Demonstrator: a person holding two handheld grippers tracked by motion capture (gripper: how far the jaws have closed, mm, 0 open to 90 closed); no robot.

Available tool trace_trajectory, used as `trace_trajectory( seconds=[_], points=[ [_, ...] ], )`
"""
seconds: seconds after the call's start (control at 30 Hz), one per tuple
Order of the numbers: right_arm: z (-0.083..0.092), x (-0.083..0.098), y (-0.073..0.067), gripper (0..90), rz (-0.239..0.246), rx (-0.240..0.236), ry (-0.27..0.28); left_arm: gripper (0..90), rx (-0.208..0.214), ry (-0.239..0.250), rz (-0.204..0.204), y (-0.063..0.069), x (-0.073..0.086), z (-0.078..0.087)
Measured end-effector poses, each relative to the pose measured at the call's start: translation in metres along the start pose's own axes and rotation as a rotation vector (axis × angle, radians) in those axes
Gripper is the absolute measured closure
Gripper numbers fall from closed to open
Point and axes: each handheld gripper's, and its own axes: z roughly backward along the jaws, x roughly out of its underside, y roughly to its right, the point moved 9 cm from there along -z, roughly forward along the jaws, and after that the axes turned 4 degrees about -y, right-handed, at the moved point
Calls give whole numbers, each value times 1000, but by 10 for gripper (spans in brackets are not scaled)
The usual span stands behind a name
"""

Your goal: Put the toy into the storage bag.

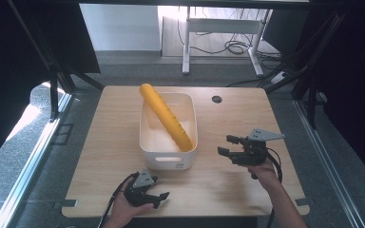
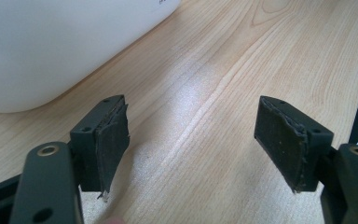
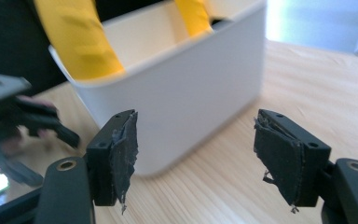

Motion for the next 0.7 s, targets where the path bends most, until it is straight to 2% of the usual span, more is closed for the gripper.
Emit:
trace_trajectory(
  seconds=[0.23, 0.3, 0.43, 0.7],
  points=[
    [11, 38, 16, 312, -32, 50, -70, 261, -1, -5, -2, 0, 1, -1],
    [12, 48, 23, 312, -32, 80, -96, 262, -2, -4, -2, 0, 1, -1],
    [11, 55, 32, 314, -73, 113, -105, 262, 0, -9, -2, -2, 2, -2],
    [4, 60, 29, 313, -61, 115, -139, 262, 1, -7, -2, -2, 2, -2]
  ],
)
